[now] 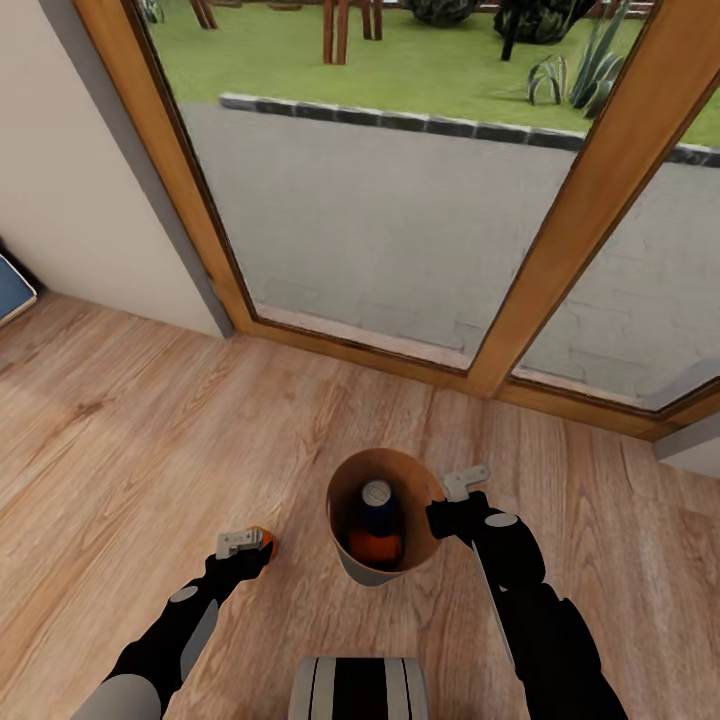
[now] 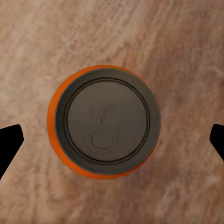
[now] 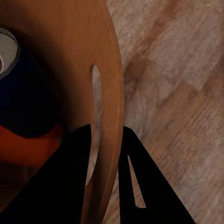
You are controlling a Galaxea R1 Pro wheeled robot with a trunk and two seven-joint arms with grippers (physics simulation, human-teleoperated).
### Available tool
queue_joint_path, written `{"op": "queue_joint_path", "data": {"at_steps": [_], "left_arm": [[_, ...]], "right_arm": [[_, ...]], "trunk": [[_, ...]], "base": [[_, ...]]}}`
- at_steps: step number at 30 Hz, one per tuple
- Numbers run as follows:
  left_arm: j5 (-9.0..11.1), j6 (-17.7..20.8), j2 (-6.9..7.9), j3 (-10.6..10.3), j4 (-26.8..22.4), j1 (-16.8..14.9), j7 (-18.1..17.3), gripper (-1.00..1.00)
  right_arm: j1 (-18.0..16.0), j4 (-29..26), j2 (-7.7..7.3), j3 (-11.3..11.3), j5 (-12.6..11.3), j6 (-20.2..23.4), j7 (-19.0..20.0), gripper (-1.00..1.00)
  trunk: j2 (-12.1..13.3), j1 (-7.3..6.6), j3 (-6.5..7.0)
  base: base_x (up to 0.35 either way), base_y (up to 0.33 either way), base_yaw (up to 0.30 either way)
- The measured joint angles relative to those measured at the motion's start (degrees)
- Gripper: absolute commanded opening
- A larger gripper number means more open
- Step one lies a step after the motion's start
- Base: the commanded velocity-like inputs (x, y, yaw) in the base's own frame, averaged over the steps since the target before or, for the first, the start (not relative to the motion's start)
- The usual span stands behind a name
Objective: Put the three can of soda from the living room inside the tash can in the kitchen.
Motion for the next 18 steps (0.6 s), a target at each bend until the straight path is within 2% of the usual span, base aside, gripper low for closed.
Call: {"op": "queue_joint_path", "data": {"at_steps": [3, 7, 10, 14, 18], "left_arm": [[0.0, 0.0, 0.0, 0.0, 0.0, 0.0, 0.0, 1.0], [0.0, 0.1, 0.0, 0.0, 0.1, 0.0, 0.0, 1.0], [0.0, 0.0, -0.06, 0.0, 0.0, 0.0, 0.0, 1.0], [0.0, 0.0, -0.01, 0.0, 0.0, 0.0, -0.1, 1.0], [0.0, 0.0, 0.0, 0.0, 0.0, 0.0, -0.1, 1.0]], "right_arm": [[0.0, 0.0, 0.0, 0.0, 0.0, 0.0, 0.0, -1.0], [0.0, 0.0, 0.0, 0.0, -0.3, 0.0, 0.0, -1.0], [0.0, 0.0, 0.0, 0.0, 0.5, -0.1, 0.0, -1.0], [0.0, 0.0, 0.0, 0.0, -0.5, 0.1, 0.0, -1.0], [0.0, 0.0, 0.05, 0.0, 0.4, -0.1, 0.0, -1.0]], "trunk": [[0.0, 0.0, 0.0], [0.0, 0.0, 0.0], [0.0, 0.0, 0.0], [0.0, 0.0, -0.01], [0.0, 0.0, 0.0]], "base": [[0.002, 0.0, 0.0], [0.183, 0.0, 0.0], [0.017, 0.0, 0.0], [0.132, 0.0, 0.0], [0.1, 0.0, 0.0]]}}
